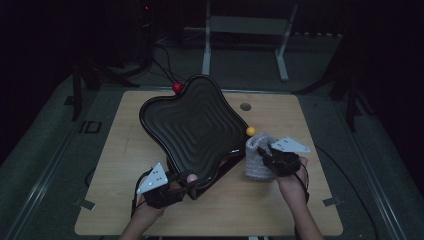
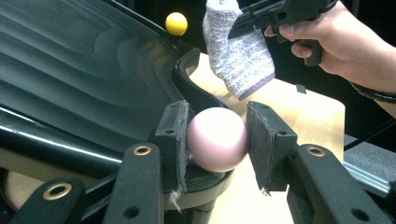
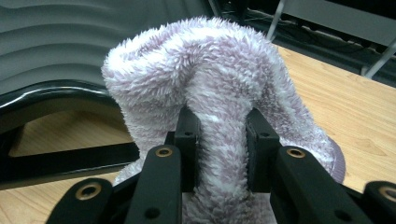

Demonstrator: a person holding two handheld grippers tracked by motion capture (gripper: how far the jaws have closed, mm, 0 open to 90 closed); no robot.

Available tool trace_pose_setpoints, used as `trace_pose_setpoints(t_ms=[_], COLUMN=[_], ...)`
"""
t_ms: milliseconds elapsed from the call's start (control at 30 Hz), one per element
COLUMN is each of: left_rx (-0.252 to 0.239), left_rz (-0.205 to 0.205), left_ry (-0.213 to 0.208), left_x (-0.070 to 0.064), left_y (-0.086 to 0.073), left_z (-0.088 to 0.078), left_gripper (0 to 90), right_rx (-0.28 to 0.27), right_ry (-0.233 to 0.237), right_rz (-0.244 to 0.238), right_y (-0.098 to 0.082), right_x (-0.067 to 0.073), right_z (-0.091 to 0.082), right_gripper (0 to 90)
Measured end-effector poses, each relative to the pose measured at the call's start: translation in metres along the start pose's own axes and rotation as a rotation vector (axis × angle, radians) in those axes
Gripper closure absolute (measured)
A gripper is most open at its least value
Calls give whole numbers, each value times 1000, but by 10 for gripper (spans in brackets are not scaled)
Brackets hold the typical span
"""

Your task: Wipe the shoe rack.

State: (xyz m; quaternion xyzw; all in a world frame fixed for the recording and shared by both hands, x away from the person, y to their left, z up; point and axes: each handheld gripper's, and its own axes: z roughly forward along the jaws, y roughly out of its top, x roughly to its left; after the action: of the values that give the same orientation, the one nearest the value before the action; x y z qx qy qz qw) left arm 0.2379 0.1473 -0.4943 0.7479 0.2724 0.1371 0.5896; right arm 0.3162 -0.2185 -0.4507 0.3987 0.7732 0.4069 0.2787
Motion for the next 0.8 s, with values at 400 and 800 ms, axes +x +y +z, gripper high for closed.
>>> trace_pose_setpoints(t_ms=[400, 800], left_rx=[-9, -13], left_rz=[24, 26], left_ry=[-79, -79], left_x=[10, 10], left_y=[-3, -3], left_z=[-6, -6], left_gripper=[606, 606], right_rx=[119, 10], right_ry=[18, -27], right_rz=[-44, -15], right_y=[-35, -7], right_x=[17, -2], right_z=[42, 19], right_gripper=[716, 715])
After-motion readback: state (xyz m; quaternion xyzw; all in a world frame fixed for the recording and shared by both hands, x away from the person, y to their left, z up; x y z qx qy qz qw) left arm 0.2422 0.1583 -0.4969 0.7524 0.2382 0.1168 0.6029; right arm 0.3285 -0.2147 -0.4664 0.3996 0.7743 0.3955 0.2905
